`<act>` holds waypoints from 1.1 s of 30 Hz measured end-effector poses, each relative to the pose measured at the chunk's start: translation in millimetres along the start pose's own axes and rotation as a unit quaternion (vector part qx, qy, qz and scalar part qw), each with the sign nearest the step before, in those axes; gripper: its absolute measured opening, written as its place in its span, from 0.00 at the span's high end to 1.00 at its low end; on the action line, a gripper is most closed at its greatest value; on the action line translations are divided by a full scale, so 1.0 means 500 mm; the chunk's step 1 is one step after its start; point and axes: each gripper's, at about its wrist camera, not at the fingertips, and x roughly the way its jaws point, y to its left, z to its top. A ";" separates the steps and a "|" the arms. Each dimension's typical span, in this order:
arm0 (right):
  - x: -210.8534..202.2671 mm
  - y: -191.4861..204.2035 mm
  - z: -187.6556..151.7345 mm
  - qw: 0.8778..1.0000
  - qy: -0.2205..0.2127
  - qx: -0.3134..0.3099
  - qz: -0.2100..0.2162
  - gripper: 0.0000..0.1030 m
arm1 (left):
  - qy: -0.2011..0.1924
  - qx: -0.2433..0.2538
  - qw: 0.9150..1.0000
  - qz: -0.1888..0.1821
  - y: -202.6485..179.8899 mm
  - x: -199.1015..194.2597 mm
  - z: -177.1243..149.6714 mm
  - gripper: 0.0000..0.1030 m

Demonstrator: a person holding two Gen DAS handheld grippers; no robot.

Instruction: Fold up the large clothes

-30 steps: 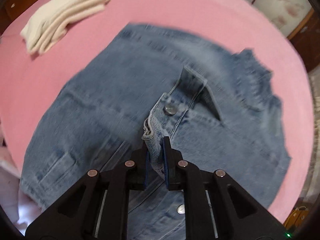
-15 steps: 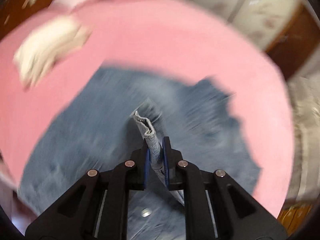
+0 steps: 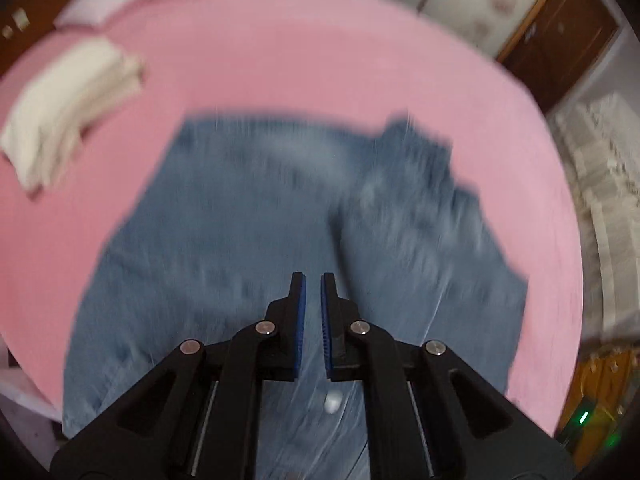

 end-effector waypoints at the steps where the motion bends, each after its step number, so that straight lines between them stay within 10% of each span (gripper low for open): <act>1: -0.005 0.001 0.001 1.000 -0.006 -0.006 0.003 0.39 | 0.018 0.008 1.000 -0.012 -0.003 0.010 -0.017 0.95; 4: -0.031 0.018 0.005 0.999 -0.029 -0.028 0.002 0.45 | 0.061 0.049 0.994 -0.075 -0.053 0.032 -0.074 0.95; 7: -0.042 0.039 0.014 0.998 -0.030 -0.048 0.016 0.45 | 0.067 0.128 0.989 -0.043 -0.151 0.074 -0.101 0.90; 11: -0.033 0.061 0.037 0.998 -0.023 -0.056 0.023 0.45 | 0.032 0.243 0.969 0.035 -0.297 0.138 -0.104 0.29; 14: -0.024 0.071 0.050 0.997 -0.021 -0.064 0.023 0.45 | -0.003 0.308 0.944 0.119 -0.357 0.187 -0.090 0.28; 17: -0.015 0.072 0.061 0.998 -0.018 -0.063 0.022 0.45 | -0.015 0.325 0.928 0.181 -0.376 0.226 -0.063 0.65; 19: -0.008 0.069 0.061 0.998 -0.015 -0.056 0.024 0.45 | -0.019 0.297 0.938 0.179 -0.359 0.224 -0.044 0.96; 23: -0.005 0.047 0.061 0.999 -0.010 -0.044 0.027 0.45 | -0.093 0.188 0.974 0.085 -0.270 0.143 -0.004 1.00; 25: -0.003 0.037 0.064 0.999 -0.012 -0.039 0.028 0.45 | -0.156 0.123 0.979 0.039 -0.200 0.071 0.008 1.00; 33: 0.022 0.015 0.076 0.999 0.003 -0.011 0.049 0.45 | -0.099 -0.091 0.971 0.200 0.114 0.033 -0.002 1.00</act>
